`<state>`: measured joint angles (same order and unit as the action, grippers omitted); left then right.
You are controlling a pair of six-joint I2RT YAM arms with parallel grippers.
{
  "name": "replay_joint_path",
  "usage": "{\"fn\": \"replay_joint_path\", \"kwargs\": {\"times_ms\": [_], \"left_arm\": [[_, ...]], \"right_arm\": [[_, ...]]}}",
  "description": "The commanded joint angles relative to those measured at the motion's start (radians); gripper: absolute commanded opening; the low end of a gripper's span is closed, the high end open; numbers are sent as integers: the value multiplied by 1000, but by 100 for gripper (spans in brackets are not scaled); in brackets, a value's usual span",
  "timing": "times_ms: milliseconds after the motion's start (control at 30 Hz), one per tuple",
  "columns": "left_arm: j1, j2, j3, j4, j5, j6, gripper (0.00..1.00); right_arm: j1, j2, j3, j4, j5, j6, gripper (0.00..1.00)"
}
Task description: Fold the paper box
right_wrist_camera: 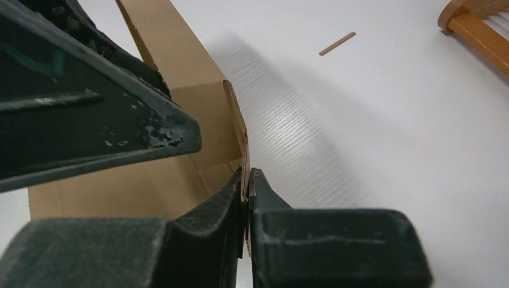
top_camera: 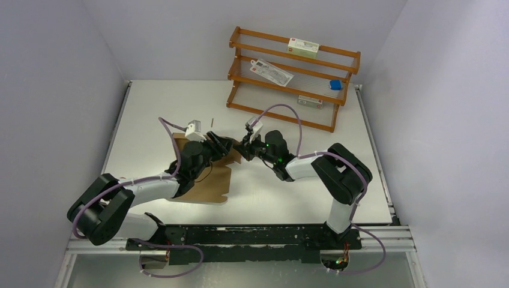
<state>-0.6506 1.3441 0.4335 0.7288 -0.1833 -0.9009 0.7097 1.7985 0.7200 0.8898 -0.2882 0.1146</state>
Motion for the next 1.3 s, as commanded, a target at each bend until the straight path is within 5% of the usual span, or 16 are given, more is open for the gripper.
{"fn": "replay_joint_path", "kwargs": {"times_ms": [0,867,1267], "left_arm": [[-31,-3,24,-96,-140,105,55],[-69,4,28,-97,-213,220,6],[-70,8,33,-104,-217,234,5]], "right_arm": [[8,2,7,-9,7,-18,9],[38,74,94,32,29,-31,29],[46,136,119,105,72,-14,28]]}}
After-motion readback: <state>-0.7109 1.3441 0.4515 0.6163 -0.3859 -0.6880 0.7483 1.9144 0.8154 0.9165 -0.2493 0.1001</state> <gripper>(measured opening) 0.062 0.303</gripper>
